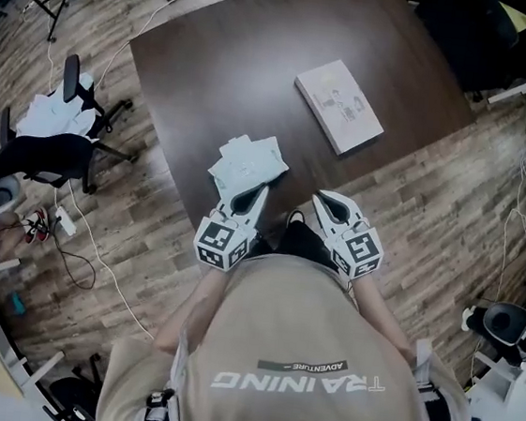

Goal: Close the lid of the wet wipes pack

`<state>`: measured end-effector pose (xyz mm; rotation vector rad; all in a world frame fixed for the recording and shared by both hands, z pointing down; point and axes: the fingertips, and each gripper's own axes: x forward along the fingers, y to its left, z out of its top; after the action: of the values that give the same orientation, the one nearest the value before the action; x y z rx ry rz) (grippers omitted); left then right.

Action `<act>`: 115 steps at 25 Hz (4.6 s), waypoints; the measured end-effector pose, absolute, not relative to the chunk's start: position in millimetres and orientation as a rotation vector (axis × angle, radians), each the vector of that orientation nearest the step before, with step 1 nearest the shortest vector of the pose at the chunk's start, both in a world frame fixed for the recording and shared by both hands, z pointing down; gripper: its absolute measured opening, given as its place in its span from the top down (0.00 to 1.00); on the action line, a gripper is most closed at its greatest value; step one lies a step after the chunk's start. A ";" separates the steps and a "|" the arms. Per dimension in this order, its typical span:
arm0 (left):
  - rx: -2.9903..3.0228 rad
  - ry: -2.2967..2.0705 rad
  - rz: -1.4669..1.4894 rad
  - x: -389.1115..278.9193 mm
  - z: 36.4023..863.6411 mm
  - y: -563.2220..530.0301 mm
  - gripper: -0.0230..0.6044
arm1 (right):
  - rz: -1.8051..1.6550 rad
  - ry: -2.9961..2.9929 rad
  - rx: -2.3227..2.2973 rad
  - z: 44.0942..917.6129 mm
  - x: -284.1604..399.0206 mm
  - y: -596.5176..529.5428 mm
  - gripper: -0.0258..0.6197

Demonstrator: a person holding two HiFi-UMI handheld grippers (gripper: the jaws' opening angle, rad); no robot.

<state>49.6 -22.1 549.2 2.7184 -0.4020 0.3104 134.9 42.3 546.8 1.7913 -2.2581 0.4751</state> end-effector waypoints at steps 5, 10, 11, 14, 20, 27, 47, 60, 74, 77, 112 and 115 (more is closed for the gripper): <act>2.728 -0.569 0.335 43.5 543.7 -48.8 0.95 | 0.444 -2.359 1.619 541.6 130.5 -3.5 0.94; 2.625 -0.799 0.341 30.1 544.8 -86.0 0.95 | 0.447 -2.493 1.433 540.6 123.7 -62.4 0.94; 2.608 -0.828 0.341 30.9 545.4 -92.2 0.95 | 0.434 -2.515 1.408 538.7 125.8 -74.4 0.94; 2.567 -0.925 0.372 28.5 548.1 -112.7 0.95 | 0.360 -2.558 1.312 539.6 124.2 -113.2 0.94; 2.446 -1.127 0.394 22.9 558.5 -139.3 0.95 | 0.283 -2.638 1.039 554.6 103.6 -150.6 0.94; 2.353 -1.244 0.358 18.8 560.4 -149.3 0.95 | 0.354 -2.611 0.951 589.6 101.8 -167.0 0.94; 2.278 -1.195 0.324 5.8 589.2 -162.8 0.95 | 0.619 -2.464 0.698 661.3 70.5 -193.5 0.93; 2.234 -1.251 0.316 -14.5 593.0 -158.1 0.95 | 0.831 -2.308 0.543 704.1 63.2 -184.9 0.84; 2.222 -1.281 0.301 -17.3 594.0 -142.0 0.95 | 0.824 -2.323 0.502 703.8 64.7 -182.2 0.85; 2.226 -1.283 0.306 -22.7 594.8 -136.2 0.95 | 0.805 -2.334 0.535 699.5 62.1 -183.1 0.85; 2.407 -1.170 0.219 -26.8 558.2 -107.1 0.95 | 0.605 -2.341 0.680 642.2 68.9 -131.5 0.90; 2.406 -1.163 0.215 -29.4 558.9 -105.6 0.95 | 0.590 -2.320 0.650 645.3 70.8 -124.2 0.90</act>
<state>-29.4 -105.6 558.9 2.4057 -1.1633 0.2146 70.8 -124.2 645.3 0.6504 -2.3199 0.5896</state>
